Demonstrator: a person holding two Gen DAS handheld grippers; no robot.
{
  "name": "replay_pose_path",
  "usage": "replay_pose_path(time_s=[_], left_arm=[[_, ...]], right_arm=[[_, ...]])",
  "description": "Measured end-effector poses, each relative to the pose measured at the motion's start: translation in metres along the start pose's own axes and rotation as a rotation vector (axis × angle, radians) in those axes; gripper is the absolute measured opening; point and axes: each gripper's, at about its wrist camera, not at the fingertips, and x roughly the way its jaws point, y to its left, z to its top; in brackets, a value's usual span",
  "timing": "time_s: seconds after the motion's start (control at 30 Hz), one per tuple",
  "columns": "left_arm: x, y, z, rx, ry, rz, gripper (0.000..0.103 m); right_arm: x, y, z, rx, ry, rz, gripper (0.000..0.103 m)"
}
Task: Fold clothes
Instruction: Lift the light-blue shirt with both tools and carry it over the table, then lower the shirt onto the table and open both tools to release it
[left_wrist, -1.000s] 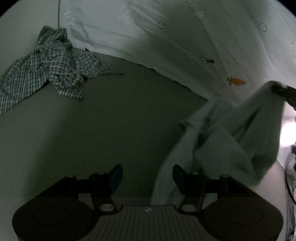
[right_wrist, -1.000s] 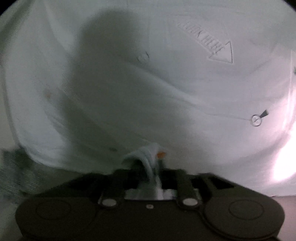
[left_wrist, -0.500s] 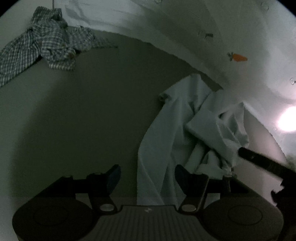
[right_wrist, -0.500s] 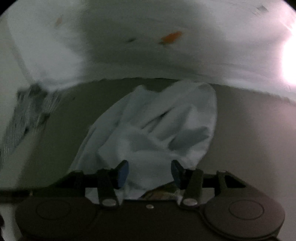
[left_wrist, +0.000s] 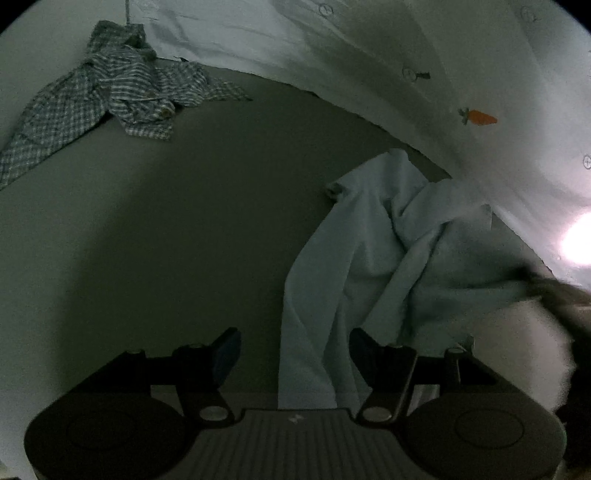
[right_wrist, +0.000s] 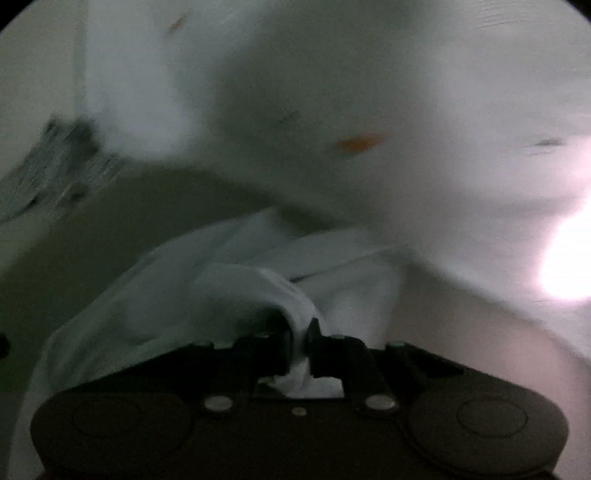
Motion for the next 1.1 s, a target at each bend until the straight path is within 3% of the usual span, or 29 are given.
replay_pose_path(time_s=[0.1, 0.13, 0.2, 0.27, 0.33, 0.37, 0.4, 0.6, 0.8, 0.97, 1.1], left_arm=[[-0.005, -0.004, -0.01, 0.005, -0.003, -0.014, 0.066], [-0.007, -0.006, -0.014, 0.016, -0.001, -0.018, 0.066], [-0.008, -0.01, -0.023, 0.041, 0.009, -0.027, 0.066], [-0.009, -0.016, -0.034, 0.065, 0.029, -0.039, 0.066], [-0.009, -0.022, -0.044, 0.094, 0.052, -0.057, 0.066], [-0.008, -0.025, -0.048, 0.11, 0.065, -0.067, 0.066], [-0.008, -0.03, -0.052, 0.122, 0.076, -0.077, 0.066], [-0.007, -0.063, -0.072, 0.21, 0.124, -0.125, 0.067], [-0.006, -0.097, -0.104, 0.358, 0.191, -0.147, 0.068], [-0.003, -0.107, -0.126, 0.478, 0.206, -0.109, 0.072], [0.007, -0.106, -0.136, 0.518, 0.238, 0.003, 0.071]], right_arm=[[-0.027, -0.091, -0.009, 0.057, -0.045, -0.217, 0.009], [-0.03, -0.124, -0.018, 0.115, -0.043, -0.298, 0.01], [-0.036, -0.195, -0.046, 0.324, 0.023, -0.445, 0.024], [-0.049, -0.232, -0.073, 0.455, 0.114, -0.563, 0.028], [-0.07, -0.233, -0.095, 0.492, 0.115, -0.611, 0.034], [-0.081, -0.227, -0.107, 0.512, 0.113, -0.587, 0.044], [-0.09, -0.219, -0.12, 0.541, 0.115, -0.53, 0.045], [-0.102, -0.16, -0.183, 0.822, 0.205, -0.104, 0.045], [-0.1, -0.098, -0.191, 0.84, 0.26, 0.231, 0.044], [-0.092, -0.078, -0.188, 0.795, 0.31, 0.326, 0.044], [-0.081, -0.067, -0.197, 0.802, 0.354, 0.364, 0.045]])
